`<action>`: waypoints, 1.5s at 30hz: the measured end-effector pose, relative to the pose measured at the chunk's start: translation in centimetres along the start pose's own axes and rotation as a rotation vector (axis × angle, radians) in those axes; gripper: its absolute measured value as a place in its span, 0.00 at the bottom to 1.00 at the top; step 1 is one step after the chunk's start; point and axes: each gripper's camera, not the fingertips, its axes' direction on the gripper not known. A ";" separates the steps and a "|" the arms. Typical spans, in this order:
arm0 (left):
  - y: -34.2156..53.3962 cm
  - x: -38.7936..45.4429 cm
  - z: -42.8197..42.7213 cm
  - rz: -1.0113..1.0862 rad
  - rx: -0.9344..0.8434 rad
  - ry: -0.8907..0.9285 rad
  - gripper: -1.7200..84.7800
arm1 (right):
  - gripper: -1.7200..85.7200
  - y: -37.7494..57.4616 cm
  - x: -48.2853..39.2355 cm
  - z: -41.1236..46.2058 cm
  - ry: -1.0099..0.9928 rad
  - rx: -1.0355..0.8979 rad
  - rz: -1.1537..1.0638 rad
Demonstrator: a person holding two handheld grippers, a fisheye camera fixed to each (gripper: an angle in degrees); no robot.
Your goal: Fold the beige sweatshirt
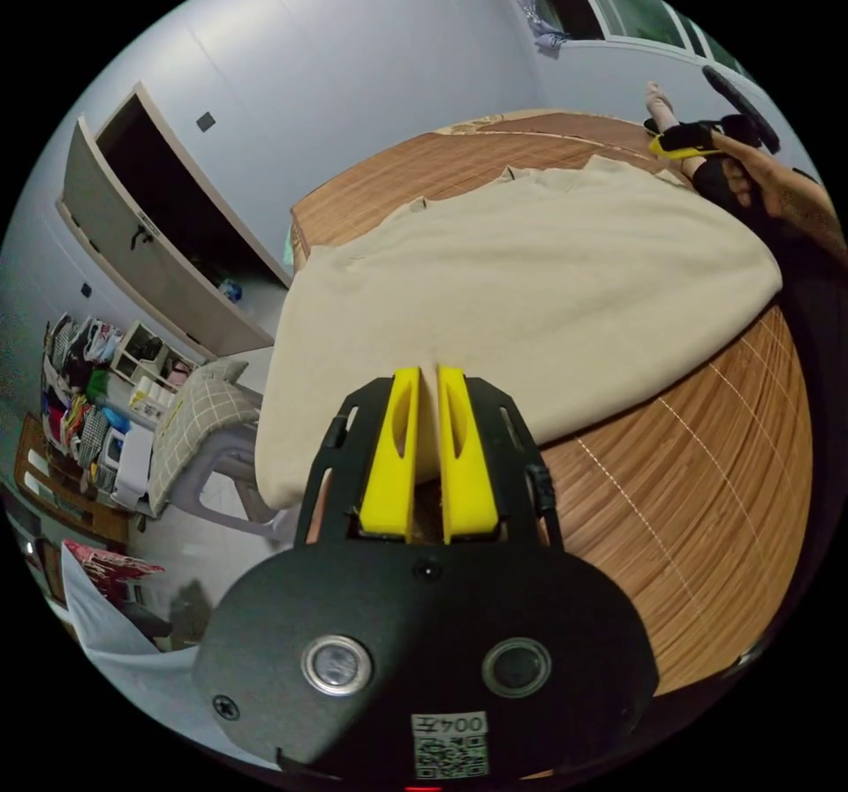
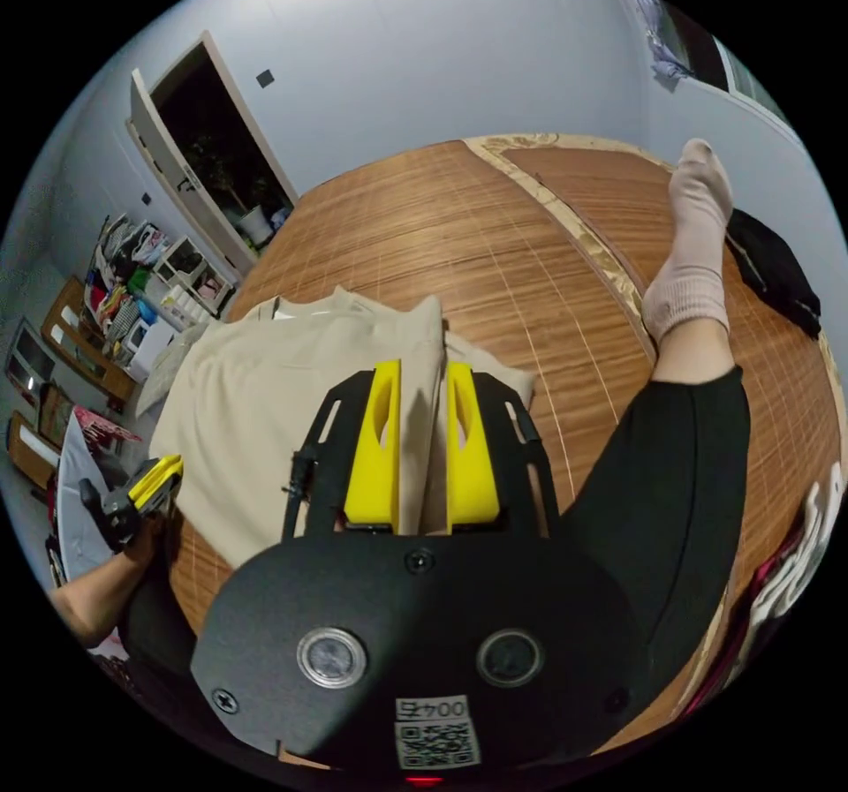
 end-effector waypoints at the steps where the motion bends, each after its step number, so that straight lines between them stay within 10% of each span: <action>1: 0.0 0.3 0.1 0.005 -0.001 -0.009 0.06 | 0.13 -0.2 -0.1 0.5 0.005 -0.006 -0.007; 26: -0.1 1.8 2.9 0.042 0.006 -0.077 0.06 | 0.09 1.6 3.0 4.7 -0.008 -0.042 0.067; 34: -0.8 0.2 3.7 0.041 0.014 -0.082 0.07 | 0.15 7.5 -4.6 -2.6 0.054 0.124 -0.177; 45: -8.6 -11.6 4.9 -0.139 0.128 -0.096 0.11 | 0.09 8.6 -9.1 4.9 0.028 -0.164 -0.427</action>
